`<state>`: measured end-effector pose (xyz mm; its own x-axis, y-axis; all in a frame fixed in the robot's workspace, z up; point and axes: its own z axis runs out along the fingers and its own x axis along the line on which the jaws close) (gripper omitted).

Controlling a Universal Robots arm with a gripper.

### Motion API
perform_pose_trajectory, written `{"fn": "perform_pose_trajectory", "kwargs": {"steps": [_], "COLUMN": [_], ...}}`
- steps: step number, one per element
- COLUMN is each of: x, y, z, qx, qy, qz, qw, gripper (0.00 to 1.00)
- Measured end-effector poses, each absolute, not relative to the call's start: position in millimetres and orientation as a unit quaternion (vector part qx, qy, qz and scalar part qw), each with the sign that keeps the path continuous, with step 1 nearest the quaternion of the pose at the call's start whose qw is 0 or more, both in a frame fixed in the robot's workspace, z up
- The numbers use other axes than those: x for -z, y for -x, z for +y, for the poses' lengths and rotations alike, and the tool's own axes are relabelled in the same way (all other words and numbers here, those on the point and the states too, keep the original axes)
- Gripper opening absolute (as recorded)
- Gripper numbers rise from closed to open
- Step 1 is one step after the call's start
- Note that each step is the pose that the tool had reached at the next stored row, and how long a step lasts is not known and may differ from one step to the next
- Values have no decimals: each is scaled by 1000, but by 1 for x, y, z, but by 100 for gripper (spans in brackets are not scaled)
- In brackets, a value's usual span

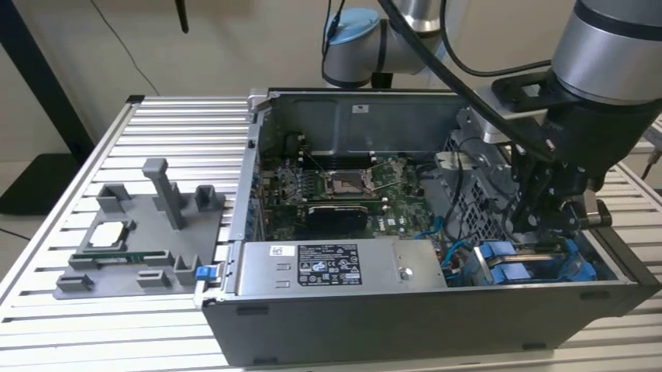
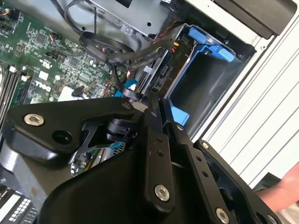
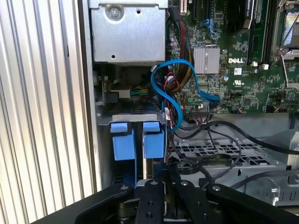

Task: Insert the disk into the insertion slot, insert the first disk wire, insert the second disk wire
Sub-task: 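Insert the second disk wire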

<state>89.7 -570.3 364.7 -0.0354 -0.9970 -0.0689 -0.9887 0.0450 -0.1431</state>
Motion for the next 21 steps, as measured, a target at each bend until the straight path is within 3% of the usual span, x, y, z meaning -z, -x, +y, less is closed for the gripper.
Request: {"fn": "perform_pose_trajectory", "kwargs": {"steps": [21], "x": [-357], "y": [-91], "z": [-570], "qx": [31], "qy": [690], "qz": [719], "qw": [78], "gripper": [0]}}
